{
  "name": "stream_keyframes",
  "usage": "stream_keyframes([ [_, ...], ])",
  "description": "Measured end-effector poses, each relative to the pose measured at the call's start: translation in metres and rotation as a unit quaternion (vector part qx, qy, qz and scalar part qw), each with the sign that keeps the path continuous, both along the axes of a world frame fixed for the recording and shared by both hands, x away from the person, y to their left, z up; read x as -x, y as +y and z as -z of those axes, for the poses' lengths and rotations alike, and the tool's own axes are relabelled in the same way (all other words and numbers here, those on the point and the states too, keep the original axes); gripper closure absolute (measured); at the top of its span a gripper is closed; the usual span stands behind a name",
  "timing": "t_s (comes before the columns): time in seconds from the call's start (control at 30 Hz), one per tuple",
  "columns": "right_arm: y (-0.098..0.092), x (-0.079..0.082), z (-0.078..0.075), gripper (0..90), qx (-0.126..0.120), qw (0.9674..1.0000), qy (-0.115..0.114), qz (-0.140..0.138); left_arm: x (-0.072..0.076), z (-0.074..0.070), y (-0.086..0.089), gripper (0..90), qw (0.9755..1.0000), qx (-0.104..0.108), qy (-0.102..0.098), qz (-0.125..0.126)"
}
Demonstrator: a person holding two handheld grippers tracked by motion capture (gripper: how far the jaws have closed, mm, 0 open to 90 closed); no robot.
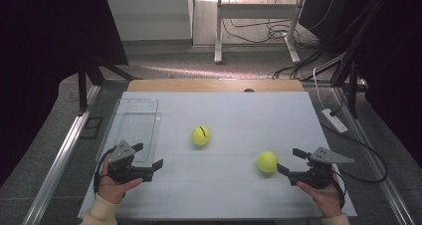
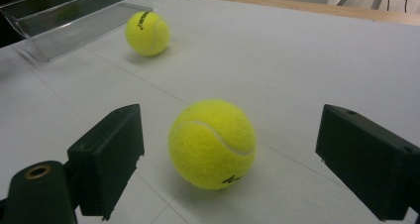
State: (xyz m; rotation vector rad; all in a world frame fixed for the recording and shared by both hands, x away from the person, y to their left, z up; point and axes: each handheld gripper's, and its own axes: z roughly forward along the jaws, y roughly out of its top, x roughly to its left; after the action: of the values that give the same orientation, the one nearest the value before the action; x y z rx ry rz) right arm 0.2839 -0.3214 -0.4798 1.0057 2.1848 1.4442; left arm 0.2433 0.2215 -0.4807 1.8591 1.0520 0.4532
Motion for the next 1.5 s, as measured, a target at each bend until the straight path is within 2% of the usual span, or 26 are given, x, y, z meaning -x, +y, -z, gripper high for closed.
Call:
stream_keyframes([
  [0.13,0.002,-0.002,0.002,11.0,0.000,1.0000,0.003,-0.002,0.000,0.000,0.001,5.9,1.0000,0.002,-0.001,-0.002],
  [0.23,0.005,-0.001,0.001,11.2,0.003,1.0000,0.002,-0.006,0.000,0.002,0.003,6.0,0.9999,0.013,0.004,-0.002],
  [0.33,0.007,-0.002,0.002,11.3,0.006,1.0000,0.004,-0.007,0.000,0.003,0.002,6.0,1.0000,0.006,0.004,0.000],
  [0.5,0.008,-0.001,0.004,11.3,0.010,0.9999,0.008,-0.009,0.000,0.005,0.003,6.0,0.9999,0.009,0.007,-0.004],
  [0.7,0.005,-0.001,0.003,11.6,0.007,0.9999,0.010,0.000,-0.001,0.001,0.001,6.0,0.9999,0.013,0.005,0.003],
  [1.03,0.008,-0.001,0.003,11.8,0.007,0.9999,0.009,-0.003,0.002,-0.001,-0.003,6.1,0.9999,0.005,0.008,0.004],
  [1.37,0.010,0.000,0.003,11.9,0.010,0.9999,0.007,-0.005,0.002,-0.011,-0.005,6.4,1.0000,0.005,0.006,0.002],
  [1.5,0.010,0.001,0.002,12.0,0.010,0.9999,0.005,-0.003,0.000,-0.010,-0.011,6.6,0.9999,0.000,0.010,0.011],
])
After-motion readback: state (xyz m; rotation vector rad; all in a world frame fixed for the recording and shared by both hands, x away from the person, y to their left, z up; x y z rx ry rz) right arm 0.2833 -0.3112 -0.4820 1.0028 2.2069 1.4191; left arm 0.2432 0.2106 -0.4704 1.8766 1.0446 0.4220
